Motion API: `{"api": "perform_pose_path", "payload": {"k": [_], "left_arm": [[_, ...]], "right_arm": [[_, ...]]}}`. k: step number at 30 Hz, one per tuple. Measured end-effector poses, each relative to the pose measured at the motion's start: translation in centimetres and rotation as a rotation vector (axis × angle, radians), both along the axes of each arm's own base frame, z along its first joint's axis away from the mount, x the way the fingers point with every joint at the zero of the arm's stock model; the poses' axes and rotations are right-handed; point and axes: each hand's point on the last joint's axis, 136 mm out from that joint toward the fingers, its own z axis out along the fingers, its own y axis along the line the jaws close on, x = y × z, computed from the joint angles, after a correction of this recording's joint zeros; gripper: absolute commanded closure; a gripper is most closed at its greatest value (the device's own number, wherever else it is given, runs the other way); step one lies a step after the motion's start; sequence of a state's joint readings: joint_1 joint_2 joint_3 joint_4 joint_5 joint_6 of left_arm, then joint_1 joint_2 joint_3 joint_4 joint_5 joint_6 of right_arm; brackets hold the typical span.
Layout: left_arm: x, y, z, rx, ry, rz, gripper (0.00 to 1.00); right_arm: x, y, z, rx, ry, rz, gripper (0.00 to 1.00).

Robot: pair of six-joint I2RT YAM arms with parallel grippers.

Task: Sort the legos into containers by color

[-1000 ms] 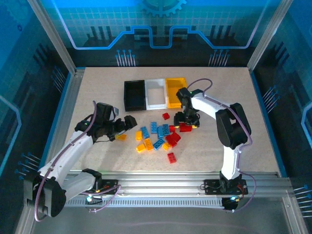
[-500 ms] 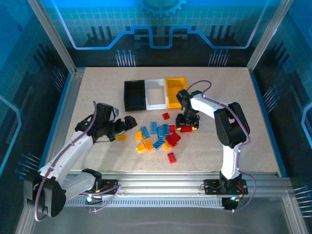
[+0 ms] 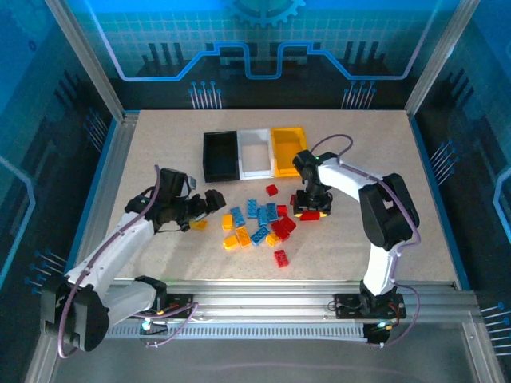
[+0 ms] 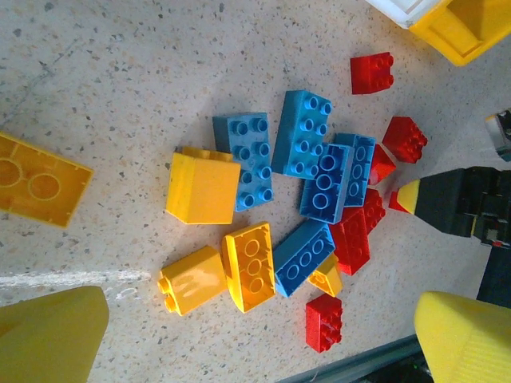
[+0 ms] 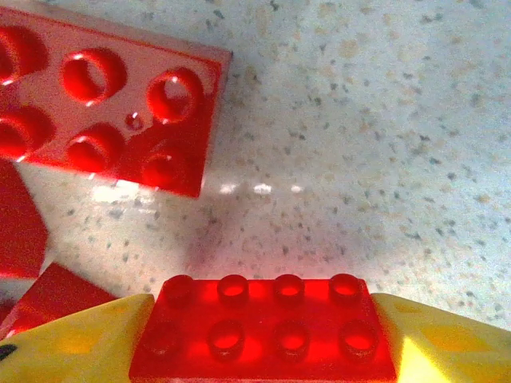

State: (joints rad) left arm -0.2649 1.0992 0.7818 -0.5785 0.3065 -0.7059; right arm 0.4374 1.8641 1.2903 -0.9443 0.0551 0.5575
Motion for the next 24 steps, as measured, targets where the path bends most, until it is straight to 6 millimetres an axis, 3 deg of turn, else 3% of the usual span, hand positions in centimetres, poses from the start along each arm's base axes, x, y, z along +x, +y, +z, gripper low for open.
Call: {"api": "perform_pose_path", "payload": {"k": [5, 8, 11, 16, 19, 24], "left_arm": [[0.1, -0.2, -0.3, -0.005, 0.009, -0.005, 0.01], [0.1, -0.2, -0.4, -0.007, 0.015, -0.008, 0.01], [0.1, -0.3, -0.4, -0.010, 0.019, -0.010, 0.01], [0.1, -0.4, -0.2, -0.016, 0.019, -0.015, 0.01], [0.1, -0.5, 0.0, -0.019, 0.018, -0.016, 0.01], [-0.5, -0.4, 0.3, -0.021, 0.020, -0.018, 0.01]], "right_arm": [[0.6, 0.4, 3.2, 0.063, -0.071, -0.033, 0.42], [2.4, 0.9, 5.2, 0.119, -0.121, -0.074, 0.42], [5.1, 1.7, 7.8, 0.179, -0.191, -0.103, 0.42], [11.3, 4.4, 11.8, 0.279, -0.317, -0.114, 0.42], [14.6, 5.7, 12.0, 0.309, -0.353, -0.116, 0.41], [18.1, 6.9, 9.6, 0.315, -0.341, -0.131, 0.41]]}}
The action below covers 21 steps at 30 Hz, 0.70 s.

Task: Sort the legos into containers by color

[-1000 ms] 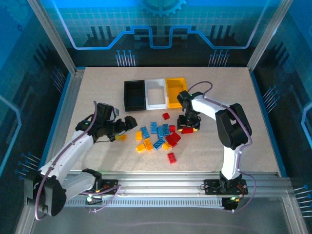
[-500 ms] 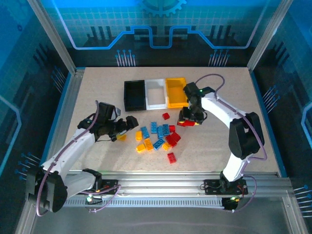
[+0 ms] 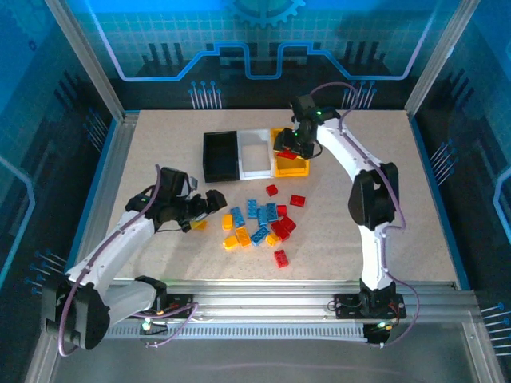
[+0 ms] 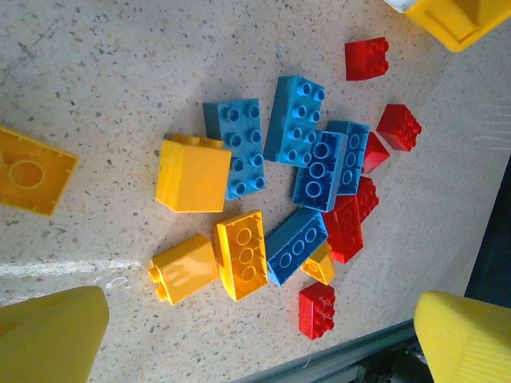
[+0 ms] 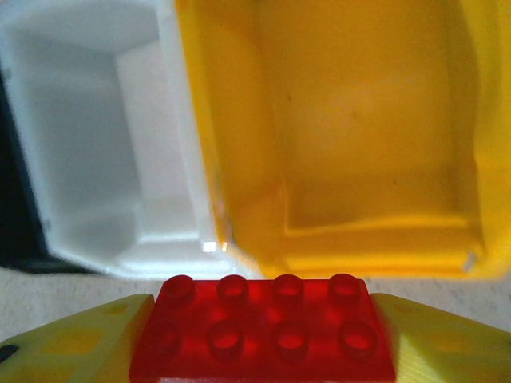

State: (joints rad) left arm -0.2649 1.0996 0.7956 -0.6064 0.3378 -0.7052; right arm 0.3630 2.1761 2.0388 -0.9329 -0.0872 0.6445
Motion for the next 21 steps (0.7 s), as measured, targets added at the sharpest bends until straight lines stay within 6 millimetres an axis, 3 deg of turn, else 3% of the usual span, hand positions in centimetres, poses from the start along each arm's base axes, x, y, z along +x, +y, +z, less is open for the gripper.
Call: {"api": "perform_pose_path", "payload": {"k": [5, 12, 21], "left_arm": [[-0.6, 0.2, 0.5, -0.001, -0.004, 0.000, 0.01], [-1.2, 0.3, 0.9, -0.002, -0.010, 0.000, 0.01], [-1.1, 0.3, 0.6, 0.001, 0.001, 0.000, 0.01]], "right_arm": [[1.6, -0.1, -2.9, -0.009, 0.039, -0.025, 0.37], [2.6, -0.7, -2.3, 0.002, 0.024, -0.052, 0.24], [2.1, -1.4, -2.4, -0.035, 0.038, -0.046, 0.20]]}}
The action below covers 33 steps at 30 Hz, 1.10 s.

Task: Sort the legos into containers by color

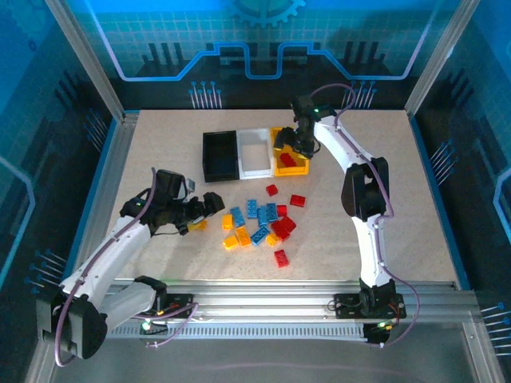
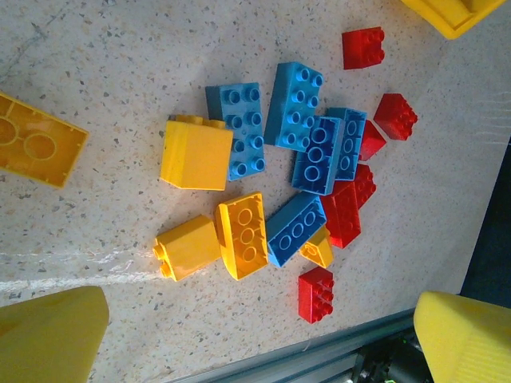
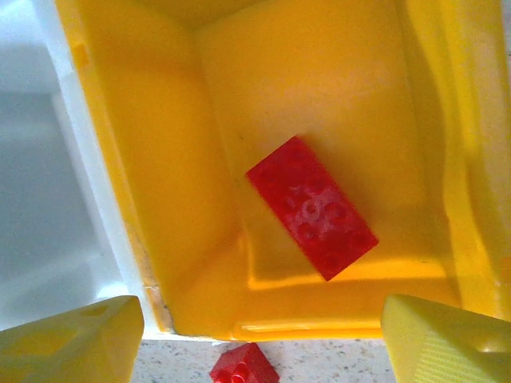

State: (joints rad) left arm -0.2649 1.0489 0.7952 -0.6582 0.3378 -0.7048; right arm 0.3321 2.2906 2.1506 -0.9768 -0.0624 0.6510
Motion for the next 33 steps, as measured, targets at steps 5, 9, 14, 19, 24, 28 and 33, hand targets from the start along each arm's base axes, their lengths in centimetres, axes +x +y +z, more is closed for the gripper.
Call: {"api": "perform_pose_path", "payload": {"k": [5, 9, 14, 19, 24, 28, 33], "left_arm": [[0.3, -0.1, -0.5, 0.003, 0.014, 0.000, 0.01], [0.7, -0.2, -0.7, 0.003, 0.014, -0.001, 0.01], [1.2, -0.7, -0.9, -0.009, 0.007, -0.015, 0.01], [1.3, -1.2, -1.4, -0.011, 0.022, -0.036, 0.01], [1.3, -1.3, -1.5, -0.007, 0.016, -0.051, 0.01], [1.1, -1.3, -1.6, -0.001, 0.020, -0.060, 0.01], [0.6, -1.1, -1.7, 0.010, 0.030, -0.072, 0.01]], "right_arm": [[-2.1, -0.9, 2.0, -0.052, -0.011, 0.030, 0.19], [-6.9, -1.7, 4.1, -0.107, 0.006, 0.074, 0.18], [-13.9, -2.7, 2.7, -0.181, 0.103, 0.134, 0.14], [-18.2, -2.9, -0.8, -0.255, 0.221, 0.187, 0.13], [-18.4, -2.6, -2.1, -0.261, 0.243, 0.184, 0.14], [-17.7, -2.3, -4.1, -0.269, 0.268, 0.174, 0.15], [-16.8, -2.0, -6.3, -0.280, 0.300, 0.155, 0.16]]}}
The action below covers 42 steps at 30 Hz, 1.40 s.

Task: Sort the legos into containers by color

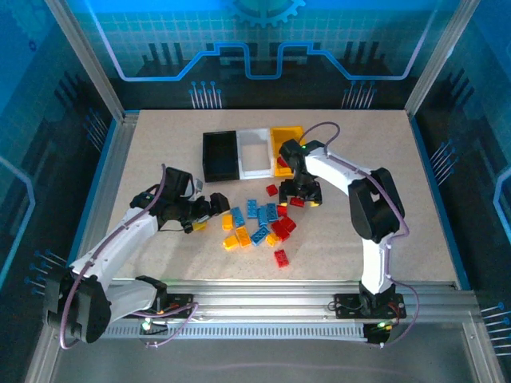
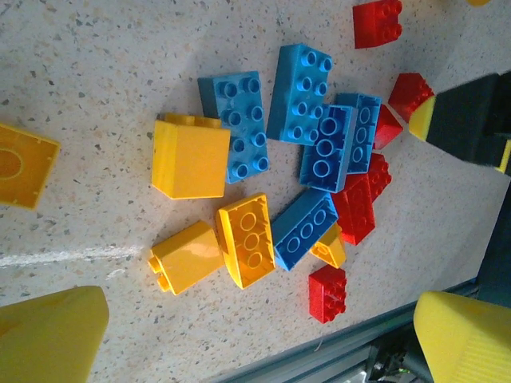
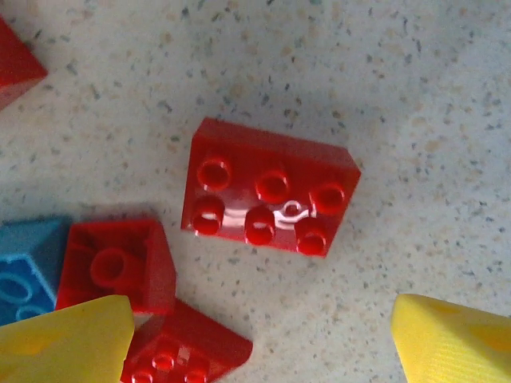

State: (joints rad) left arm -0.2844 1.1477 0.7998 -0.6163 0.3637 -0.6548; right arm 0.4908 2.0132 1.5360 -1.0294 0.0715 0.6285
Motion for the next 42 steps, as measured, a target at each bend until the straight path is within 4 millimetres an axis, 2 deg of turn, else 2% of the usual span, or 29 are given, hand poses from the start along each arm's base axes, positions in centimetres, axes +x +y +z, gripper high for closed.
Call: {"api": "perform_pose_path", "payload": {"k": [9, 25, 34, 42], "left_arm": [[-0.5, 0.3, 0.1, 0.010, 0.006, -0.002, 0.01], [-0.8, 0.4, 0.2, 0.013, 0.009, -0.001, 0.01], [-1.1, 0.5, 0.2, 0.017, 0.015, 0.000, 0.01], [-1.1, 0.5, 0.2, 0.017, 0.013, 0.000, 0.01]], "right_arm": [[1.7, -0.3, -0.9, -0.001, -0.014, -0.050, 0.22], [2.7, -1.1, -3.1, -0.028, -0.004, -0.093, 0.32], [3.1, -0.7, -3.1, -0.013, -0.010, -0.092, 0.49], [3.2, -0.9, -2.9, -0.020, -0.019, -0.090, 0.51]]}}
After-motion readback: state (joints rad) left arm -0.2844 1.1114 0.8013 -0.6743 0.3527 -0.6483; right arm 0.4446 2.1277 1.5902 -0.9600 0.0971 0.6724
